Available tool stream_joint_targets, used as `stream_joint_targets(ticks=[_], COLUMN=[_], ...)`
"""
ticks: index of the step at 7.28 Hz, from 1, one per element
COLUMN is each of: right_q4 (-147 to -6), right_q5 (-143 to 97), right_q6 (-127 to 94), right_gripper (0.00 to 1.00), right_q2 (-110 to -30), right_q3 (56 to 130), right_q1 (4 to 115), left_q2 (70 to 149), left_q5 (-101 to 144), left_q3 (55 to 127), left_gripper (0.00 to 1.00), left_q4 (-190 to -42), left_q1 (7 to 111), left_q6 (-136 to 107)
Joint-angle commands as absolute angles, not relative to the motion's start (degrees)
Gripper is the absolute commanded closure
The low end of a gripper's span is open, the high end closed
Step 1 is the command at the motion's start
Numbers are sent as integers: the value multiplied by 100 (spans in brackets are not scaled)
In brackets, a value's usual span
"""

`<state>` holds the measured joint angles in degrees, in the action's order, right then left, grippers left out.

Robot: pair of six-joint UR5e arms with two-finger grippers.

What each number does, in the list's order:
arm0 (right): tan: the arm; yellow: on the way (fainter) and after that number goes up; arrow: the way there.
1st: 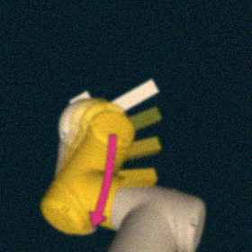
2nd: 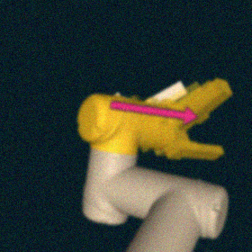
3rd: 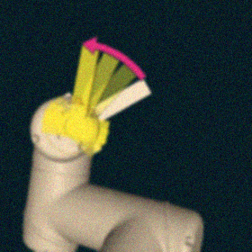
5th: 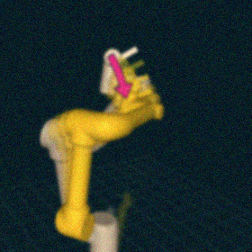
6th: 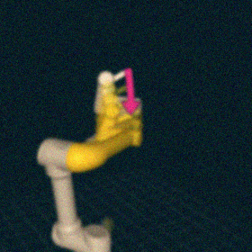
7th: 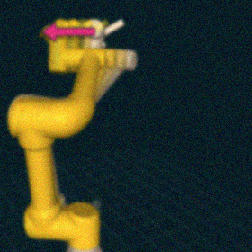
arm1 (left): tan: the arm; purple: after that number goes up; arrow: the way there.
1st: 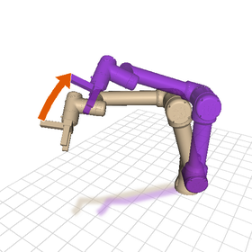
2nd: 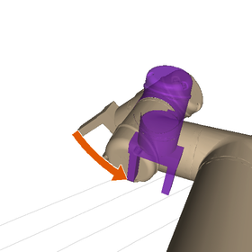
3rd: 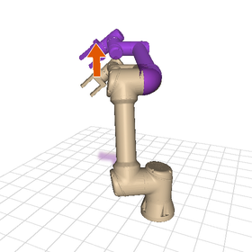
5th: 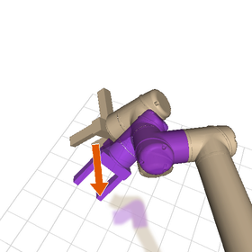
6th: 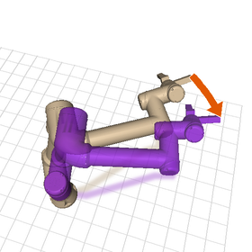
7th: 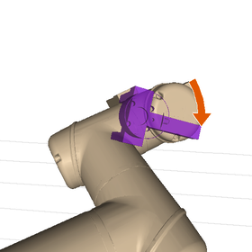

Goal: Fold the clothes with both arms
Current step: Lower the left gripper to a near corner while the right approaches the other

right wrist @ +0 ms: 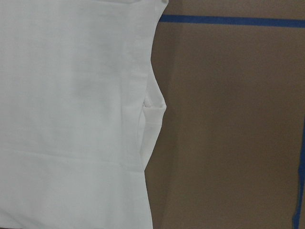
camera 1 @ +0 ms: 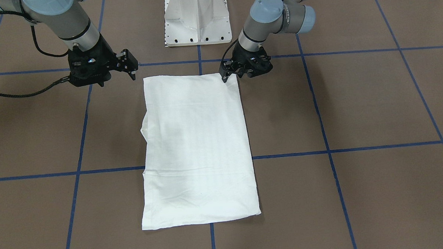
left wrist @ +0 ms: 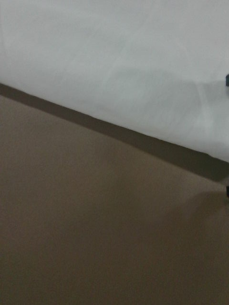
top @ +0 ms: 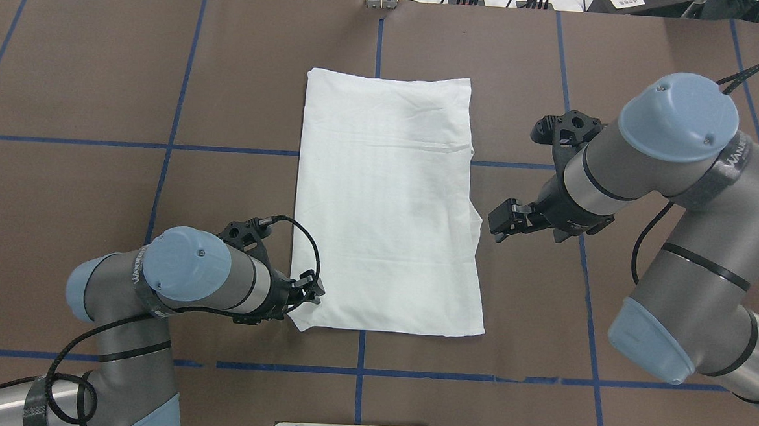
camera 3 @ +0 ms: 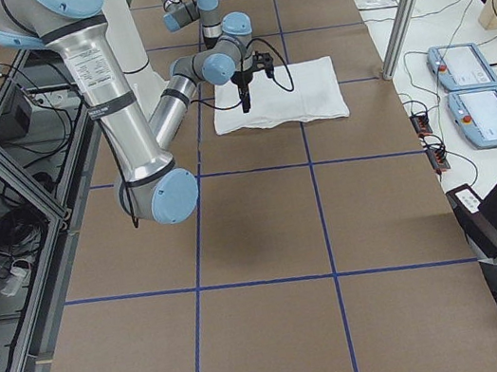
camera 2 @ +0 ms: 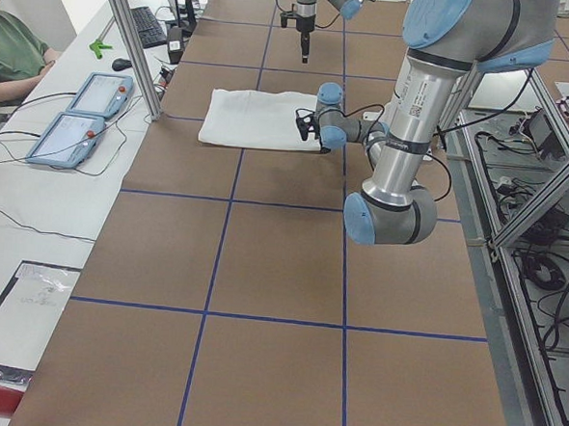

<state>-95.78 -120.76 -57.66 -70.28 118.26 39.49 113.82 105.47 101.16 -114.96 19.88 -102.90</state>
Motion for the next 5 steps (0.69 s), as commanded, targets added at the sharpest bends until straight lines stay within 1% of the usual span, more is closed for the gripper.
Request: stream_joint_targets(ticks=[1,2,5], right_q4=[-9580,-9580,-9571], right_q5=[-12076,-12076,-12076], right_q6=[-5766,-5766,-5774], right_gripper=[0,0,0], right_q2=[-7031,-7031,-7022], right_q3=[11821,11821,11821], right_q1=[3955,3946,3955], left_q2=[11382,11382,11382], left_q5=[10547,10547,10547], left_q3=[10125,10125,10195], left_gripper=[56,62,100], left_q4=[-11496,-11496,-11505], left_q1=[1969,1969,1977], left_q6=[-10275,-10266,-10239])
